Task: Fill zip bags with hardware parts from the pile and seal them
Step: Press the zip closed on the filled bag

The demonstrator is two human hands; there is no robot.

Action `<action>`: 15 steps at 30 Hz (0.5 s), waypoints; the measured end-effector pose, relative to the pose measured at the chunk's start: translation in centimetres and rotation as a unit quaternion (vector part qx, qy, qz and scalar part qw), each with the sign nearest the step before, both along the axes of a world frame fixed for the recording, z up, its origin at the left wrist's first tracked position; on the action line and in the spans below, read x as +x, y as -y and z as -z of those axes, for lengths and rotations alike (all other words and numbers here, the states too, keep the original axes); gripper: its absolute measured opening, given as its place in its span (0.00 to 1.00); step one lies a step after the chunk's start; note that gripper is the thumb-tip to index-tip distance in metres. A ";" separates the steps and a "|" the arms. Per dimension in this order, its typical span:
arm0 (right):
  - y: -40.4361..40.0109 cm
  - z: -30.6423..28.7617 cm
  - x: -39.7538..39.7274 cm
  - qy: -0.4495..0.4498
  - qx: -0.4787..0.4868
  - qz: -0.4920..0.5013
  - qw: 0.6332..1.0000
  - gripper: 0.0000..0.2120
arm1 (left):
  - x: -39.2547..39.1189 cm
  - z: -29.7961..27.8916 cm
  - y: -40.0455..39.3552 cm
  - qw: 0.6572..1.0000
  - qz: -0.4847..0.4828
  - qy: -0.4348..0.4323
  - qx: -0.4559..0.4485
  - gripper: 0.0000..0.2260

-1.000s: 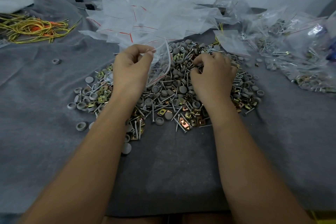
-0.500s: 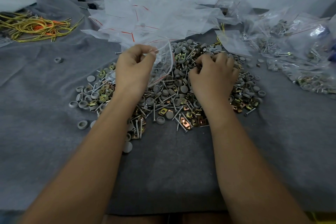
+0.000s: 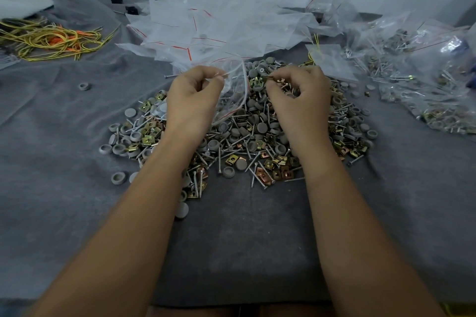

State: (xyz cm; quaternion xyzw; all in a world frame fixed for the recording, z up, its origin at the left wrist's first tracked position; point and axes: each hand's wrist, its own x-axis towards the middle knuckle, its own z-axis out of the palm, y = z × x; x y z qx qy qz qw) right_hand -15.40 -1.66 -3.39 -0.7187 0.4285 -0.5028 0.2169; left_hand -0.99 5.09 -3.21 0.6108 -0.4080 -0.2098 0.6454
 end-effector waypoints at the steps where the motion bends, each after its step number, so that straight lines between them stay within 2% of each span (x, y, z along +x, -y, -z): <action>1: -0.3 -0.3 0.1 0.060 0.024 -0.046 0.997 0.05 | 0.1 0.0 0.1 1.000 0.000 0.000 0.001 0.07; 3: -0.9 -0.8 0.3 0.123 0.059 -0.117 0.984 0.07 | 0.1 0.1 0.2 1.000 0.003 0.003 0.000 0.07; 5: -1.2 -0.9 0.5 0.124 0.073 -0.153 0.978 0.08 | 0.0 0.1 0.1 1.000 0.010 0.007 -0.003 0.07; 7: -1.3 -0.5 0.7 0.081 0.047 -0.157 0.983 0.07 | -0.2 -0.3 -0.1 0.999 0.038 0.006 -0.023 0.07; 10: -1.3 0.2 1.0 -0.037 -0.041 -0.122 0.991 0.03 | -0.6 -0.5 -0.5 0.992 0.108 0.047 -0.048 0.07; 12: -1.2 0.5 1.0 -0.089 -0.061 -0.104 0.989 0.05 | -0.7 -0.5 -0.7 0.985 0.144 0.076 -0.053 0.08; 14: -1.0 0.4 0.9 -0.062 -0.018 -0.113 0.992 0.05 | -0.6 -0.6 -0.9 0.982 0.162 0.078 -0.051 0.10; 15: -0.9 0.3 0.9 -0.027 0.018 -0.118 0.992 0.05 | -0.4 -0.5 -0.9 0.981 0.168 0.085 -0.048 0.14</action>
